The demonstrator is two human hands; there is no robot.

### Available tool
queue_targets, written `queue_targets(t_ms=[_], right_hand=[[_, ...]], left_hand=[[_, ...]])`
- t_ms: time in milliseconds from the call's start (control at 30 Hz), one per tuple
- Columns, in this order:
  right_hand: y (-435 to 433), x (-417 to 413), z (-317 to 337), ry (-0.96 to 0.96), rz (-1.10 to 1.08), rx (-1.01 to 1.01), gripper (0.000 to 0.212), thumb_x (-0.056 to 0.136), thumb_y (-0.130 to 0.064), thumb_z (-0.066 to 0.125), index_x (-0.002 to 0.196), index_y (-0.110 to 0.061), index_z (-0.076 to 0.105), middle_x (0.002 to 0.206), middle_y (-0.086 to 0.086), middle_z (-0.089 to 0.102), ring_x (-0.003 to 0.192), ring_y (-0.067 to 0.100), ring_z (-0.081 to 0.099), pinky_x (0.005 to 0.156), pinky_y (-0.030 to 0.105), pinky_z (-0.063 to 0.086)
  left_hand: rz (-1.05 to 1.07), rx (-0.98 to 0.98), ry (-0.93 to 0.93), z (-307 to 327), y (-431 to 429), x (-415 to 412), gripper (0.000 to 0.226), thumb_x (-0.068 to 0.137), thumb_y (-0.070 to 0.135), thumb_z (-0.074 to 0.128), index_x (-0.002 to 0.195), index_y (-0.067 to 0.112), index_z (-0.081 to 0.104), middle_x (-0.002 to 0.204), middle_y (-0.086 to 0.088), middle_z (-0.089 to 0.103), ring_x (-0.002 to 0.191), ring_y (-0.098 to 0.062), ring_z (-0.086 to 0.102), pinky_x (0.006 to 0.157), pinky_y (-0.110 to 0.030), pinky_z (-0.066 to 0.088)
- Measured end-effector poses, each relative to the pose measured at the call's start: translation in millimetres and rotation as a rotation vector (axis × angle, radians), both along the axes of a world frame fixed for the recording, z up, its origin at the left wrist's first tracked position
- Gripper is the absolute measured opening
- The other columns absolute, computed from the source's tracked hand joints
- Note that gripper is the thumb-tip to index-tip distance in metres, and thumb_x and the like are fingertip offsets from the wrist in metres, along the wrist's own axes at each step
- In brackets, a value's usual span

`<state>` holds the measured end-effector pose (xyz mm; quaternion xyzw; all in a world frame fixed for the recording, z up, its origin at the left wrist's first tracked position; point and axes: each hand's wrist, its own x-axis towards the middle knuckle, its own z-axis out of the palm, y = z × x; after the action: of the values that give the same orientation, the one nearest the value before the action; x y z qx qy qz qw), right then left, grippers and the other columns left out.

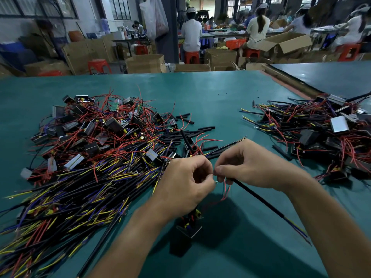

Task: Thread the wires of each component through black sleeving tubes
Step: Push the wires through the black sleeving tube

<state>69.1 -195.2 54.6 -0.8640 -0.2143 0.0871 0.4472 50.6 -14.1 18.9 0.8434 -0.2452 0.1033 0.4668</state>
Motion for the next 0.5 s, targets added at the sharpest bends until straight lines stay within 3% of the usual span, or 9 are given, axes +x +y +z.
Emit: queue_targets(t_ms=[67,133,300,500], right_hand=[[-1,0,-1,0.02,-0.006,0.023,0.023,0.088,-0.005,0.064,0.069,-0.015,0.073,0.064,0.003,0.07,0.058,0.011,0.06,0.059,0.028,0.05],[0,1,-1,-0.013,-0.017,0.028,0.021,0.088,-0.005,0.064,0.072,-0.014,0.072,0.067,0.01,0.069,0.06,0.014,0.057,0.061,0.038,0.049],[6,-3,-1,-0.051,-0.032,0.112,0.013,0.083,0.0,0.069,0.075,-0.01,0.072,0.07,0.018,0.068,0.06,0.015,0.053,0.059,0.034,0.042],[14,-4,-4,-0.091,-0.035,0.156,0.017,0.075,0.008,0.07,0.07,-0.009,0.068,0.065,0.007,0.069,0.058,0.011,0.056,0.058,0.029,0.046]], left_hand=[[-0.016,0.033,-0.036,1,1,0,0.008,0.078,0.018,0.061,0.07,0.015,0.061,0.055,0.004,0.052,0.05,-0.012,0.044,0.05,-0.024,0.037],[-0.018,0.06,-0.065,1,1,0,0.009,0.077,0.016,0.061,0.069,0.015,0.06,0.055,0.003,0.052,0.052,-0.015,0.047,0.051,-0.026,0.038],[0.062,0.109,-0.106,0,2,0,0.008,0.073,0.018,0.062,0.065,0.017,0.059,0.05,0.009,0.047,0.047,-0.005,0.041,0.05,-0.021,0.033],[0.173,0.161,-0.179,-2,2,1,0.006,0.07,0.02,0.062,0.066,0.016,0.061,0.049,0.008,0.046,0.047,-0.007,0.04,0.05,-0.023,0.035]])
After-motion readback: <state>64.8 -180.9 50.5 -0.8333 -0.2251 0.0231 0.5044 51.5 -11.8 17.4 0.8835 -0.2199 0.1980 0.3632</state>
